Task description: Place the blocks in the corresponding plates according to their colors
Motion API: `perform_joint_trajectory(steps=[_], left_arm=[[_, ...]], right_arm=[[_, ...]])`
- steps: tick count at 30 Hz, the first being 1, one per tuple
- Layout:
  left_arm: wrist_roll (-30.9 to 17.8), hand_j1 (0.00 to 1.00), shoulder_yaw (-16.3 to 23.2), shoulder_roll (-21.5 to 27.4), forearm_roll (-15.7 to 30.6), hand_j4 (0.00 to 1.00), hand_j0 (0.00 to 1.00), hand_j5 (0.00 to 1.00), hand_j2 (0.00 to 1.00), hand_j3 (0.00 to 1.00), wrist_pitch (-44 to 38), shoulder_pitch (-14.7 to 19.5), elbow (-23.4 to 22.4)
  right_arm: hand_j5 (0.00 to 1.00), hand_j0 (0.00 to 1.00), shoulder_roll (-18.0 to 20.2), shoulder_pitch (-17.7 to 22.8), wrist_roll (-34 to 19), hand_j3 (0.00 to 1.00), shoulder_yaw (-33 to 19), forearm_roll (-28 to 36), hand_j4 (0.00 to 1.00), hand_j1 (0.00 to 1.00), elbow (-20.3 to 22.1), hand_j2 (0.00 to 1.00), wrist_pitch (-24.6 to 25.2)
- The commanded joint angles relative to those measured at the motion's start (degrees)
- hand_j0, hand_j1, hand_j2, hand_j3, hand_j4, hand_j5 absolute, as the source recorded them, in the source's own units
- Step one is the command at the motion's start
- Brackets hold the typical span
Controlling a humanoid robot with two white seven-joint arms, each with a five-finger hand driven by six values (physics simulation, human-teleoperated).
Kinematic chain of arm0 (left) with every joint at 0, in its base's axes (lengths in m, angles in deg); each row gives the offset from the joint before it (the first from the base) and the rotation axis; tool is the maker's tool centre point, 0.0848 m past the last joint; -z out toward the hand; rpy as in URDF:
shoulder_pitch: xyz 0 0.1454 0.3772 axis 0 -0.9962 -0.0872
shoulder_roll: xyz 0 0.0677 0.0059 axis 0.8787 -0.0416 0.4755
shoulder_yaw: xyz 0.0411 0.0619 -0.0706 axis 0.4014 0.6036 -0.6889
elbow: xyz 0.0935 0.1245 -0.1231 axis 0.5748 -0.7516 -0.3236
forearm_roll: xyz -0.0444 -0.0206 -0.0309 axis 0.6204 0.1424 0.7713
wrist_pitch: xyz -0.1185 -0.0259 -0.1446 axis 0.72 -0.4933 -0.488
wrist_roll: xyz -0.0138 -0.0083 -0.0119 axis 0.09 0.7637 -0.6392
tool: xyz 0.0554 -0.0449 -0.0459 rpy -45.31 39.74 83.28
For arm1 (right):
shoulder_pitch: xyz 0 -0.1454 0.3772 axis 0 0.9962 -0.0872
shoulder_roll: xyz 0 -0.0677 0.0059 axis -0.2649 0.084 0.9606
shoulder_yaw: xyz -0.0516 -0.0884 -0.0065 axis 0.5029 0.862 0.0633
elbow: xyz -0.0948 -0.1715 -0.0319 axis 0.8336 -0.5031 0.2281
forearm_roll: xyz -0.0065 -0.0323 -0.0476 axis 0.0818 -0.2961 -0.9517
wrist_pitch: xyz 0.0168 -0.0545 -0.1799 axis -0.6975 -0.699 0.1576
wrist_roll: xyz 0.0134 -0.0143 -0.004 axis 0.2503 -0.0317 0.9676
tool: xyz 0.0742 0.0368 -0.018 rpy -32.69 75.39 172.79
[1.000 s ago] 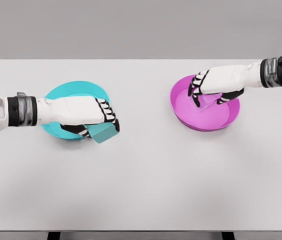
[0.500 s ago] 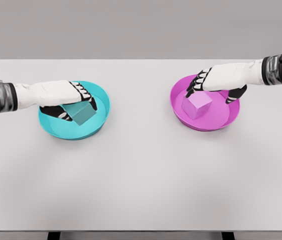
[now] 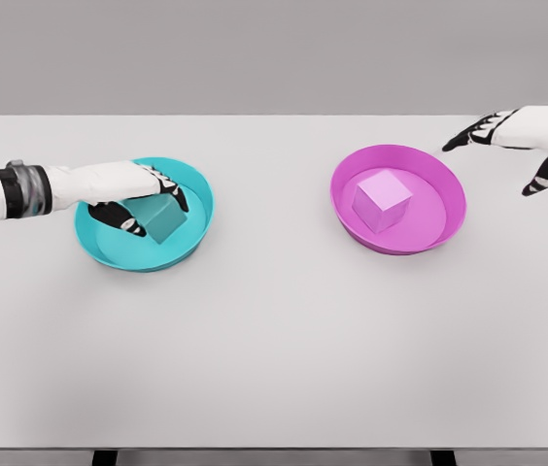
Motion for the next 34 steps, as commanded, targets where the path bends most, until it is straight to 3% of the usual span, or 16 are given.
perform_joint_trajectory(steps=[1,3,7,13,18,24,27,30,34], left_arm=[[-0.01,0.78,0.0,-0.28,0.22,0.78,0.78,0.78,0.78,0.78,0.13,0.0,-1.1],[-0.01,0.87,0.0,-0.28,0.22,0.87,0.87,0.87,0.87,0.87,0.13,0.0,-1.1],[-0.01,0.94,-0.09,-0.28,0.31,0.94,0.94,0.94,0.94,0.94,0.22,0.0,-0.93],[-0.01,0.98,-0.26,-0.02,0.58,0.98,0.98,0.98,0.98,0.98,0.74,0.26,0.3],[-0.01,1.0,-4.57,1.3,1.1,1.0,1.0,1.0,1.0,1.0,5.49,0.09,2.32],[-0.01,1.0,-7.47,8.5,8.21,1.0,1.0,1.0,1.0,1.0,10.69,-0.18,5.75],[-0.01,1.0,-9.75,11.76,15.69,1.0,1.0,1.0,1.0,1.0,10.69,-5.88,5.75],[-0.01,1.0,-9.93,14.04,18.23,1.0,1.0,1.0,1.0,1.0,10.69,-8.87,5.67],[-0.01,1.0,-9.93,14.22,18.59,1.0,1.0,1.0,1.0,1.0,10.69,-9.32,5.4]], right_arm=[[1.0,1.0,0.54,0.09,0.02,1.0,-0.13,1.99,1.0,1.0,-0.65,1.0,0.16],[1.0,1.0,0.01,0.17,0.02,1.0,0.22,1.82,1.0,1.0,-0.65,1.0,0.16],[1.0,1.0,-0.16,0.17,0.02,1.0,0.22,1.64,1.0,1.0,-0.65,1.0,0.16],[1.0,1.0,-0.08,0.17,0.02,1.0,0.13,1.47,1.0,1.0,-2.23,1.0,0.16],[1.0,1.0,-0.25,0.0,0.02,1.0,0.04,1.38,1.0,1.0,-3.03,1.0,0.16],[1.0,1.0,-0.16,-0.09,0.02,1.0,0.04,1.29,1.0,1.0,-3.03,1.0,0.16],[1.0,1.0,-0.25,-0.09,0.02,1.0,0.04,1.29,1.0,1.0,-2.76,1.0,0.16],[1.0,1.0,-0.16,-0.26,0.02,1.0,0.04,1.29,1.0,1.0,-2.76,1.0,0.16],[1.0,1.0,-0.16,-0.18,0.02,1.0,0.04,1.29,1.0,1.0,-2.76,1.0,0.16]])
